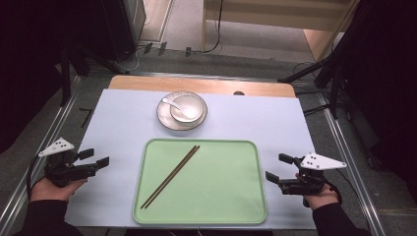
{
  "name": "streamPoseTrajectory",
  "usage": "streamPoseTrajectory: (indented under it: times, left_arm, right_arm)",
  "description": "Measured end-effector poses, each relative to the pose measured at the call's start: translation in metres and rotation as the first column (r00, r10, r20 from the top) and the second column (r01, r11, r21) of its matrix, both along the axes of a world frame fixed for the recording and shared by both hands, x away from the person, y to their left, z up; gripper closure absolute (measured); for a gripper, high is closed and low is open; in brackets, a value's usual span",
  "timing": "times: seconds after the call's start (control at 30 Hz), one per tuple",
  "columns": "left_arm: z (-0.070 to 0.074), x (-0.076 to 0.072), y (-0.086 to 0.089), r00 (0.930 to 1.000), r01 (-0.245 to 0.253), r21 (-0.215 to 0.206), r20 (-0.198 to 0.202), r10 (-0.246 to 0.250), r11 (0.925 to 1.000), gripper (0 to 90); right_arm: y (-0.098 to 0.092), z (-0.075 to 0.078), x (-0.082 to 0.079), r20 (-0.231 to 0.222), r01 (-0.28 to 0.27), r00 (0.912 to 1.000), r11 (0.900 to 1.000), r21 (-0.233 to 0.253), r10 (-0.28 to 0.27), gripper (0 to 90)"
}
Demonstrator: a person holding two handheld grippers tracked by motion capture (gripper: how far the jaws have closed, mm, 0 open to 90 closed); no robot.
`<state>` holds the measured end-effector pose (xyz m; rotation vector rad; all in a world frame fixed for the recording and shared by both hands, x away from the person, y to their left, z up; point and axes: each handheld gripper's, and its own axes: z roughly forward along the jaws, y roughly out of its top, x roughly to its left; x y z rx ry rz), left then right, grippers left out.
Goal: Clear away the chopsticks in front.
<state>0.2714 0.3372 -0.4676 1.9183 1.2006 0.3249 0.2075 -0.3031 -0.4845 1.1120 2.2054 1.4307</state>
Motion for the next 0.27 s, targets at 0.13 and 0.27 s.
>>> streamPoseTrajectory:
  times: [0.13,0.27]
  left_arm:
    - [-0.0010,0.0002,-0.0003,1.0000,0.006,-0.002,-0.006,-0.006,1.0000,26.9]
    - [-0.0035,0.0016,-0.0012,0.9999,-0.004,0.004,-0.017,0.004,1.0000,26.5]
  right_arm:
    - [0.0014,-0.0010,0.0008,-0.008,-0.005,1.0000,1.000,-0.006,0.005,16.4]
    - [0.0015,-0.0014,0.0016,-0.012,-0.006,0.9999,1.000,-0.005,0.006,16.4]
